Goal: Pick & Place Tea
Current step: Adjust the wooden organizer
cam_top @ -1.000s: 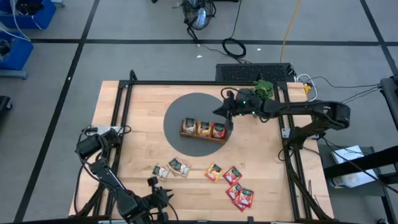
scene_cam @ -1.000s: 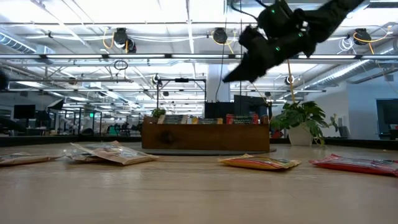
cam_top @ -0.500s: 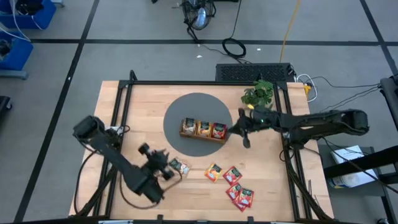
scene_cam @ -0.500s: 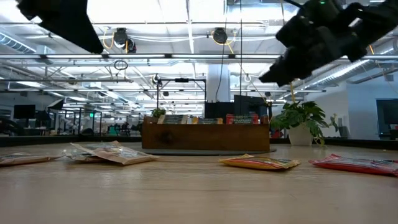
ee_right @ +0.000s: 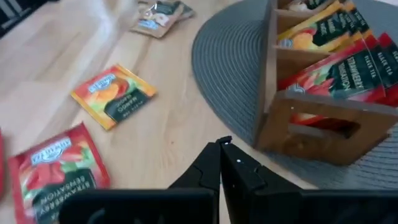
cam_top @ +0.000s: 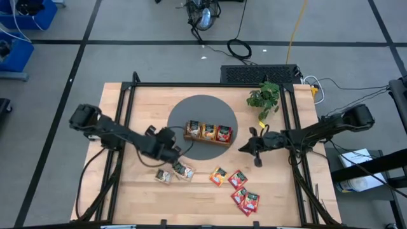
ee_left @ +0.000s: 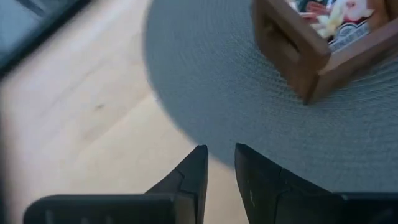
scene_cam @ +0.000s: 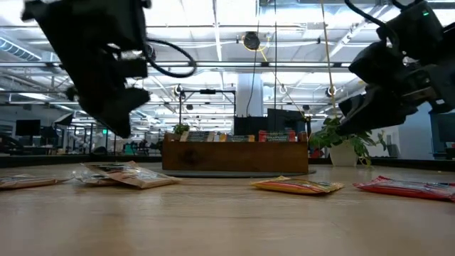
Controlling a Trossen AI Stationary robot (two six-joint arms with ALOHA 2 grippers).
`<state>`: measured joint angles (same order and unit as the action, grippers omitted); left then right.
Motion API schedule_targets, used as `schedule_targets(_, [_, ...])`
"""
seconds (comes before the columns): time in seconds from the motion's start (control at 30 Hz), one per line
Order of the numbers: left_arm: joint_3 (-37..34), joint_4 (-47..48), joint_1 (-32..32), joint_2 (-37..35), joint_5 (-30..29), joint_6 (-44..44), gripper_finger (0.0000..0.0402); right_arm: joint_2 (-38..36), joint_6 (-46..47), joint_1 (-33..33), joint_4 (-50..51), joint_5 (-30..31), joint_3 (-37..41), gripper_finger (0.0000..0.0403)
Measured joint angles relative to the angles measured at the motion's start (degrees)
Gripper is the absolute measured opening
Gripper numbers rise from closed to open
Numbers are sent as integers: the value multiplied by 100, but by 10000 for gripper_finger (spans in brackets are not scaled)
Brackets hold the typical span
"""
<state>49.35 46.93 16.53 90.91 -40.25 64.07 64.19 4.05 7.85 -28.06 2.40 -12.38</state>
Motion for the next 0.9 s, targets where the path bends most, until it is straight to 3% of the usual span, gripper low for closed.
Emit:
schedule_targets(0.23, [-529, -1702, -742, 35, 440, -1153, 88, 823, 72, 64, -1111, 215, 34, 0])
schedule_targets(0.53, [-661, -2394, -1116, 35, 940, -1577, 88, 2401, 248, -30, -2360, 201, -221, 0])
schedule_targets(0.73, [-661, -2473, -1211, 111, 939, -1575, 88, 3191, 127, -34, -2363, -66, -811, 0])
schedule_targets(0.9, [-661, -2847, -1303, 446, 1196, -1720, 88, 3629, 125, -36, -2123, 570, -1169, 0])
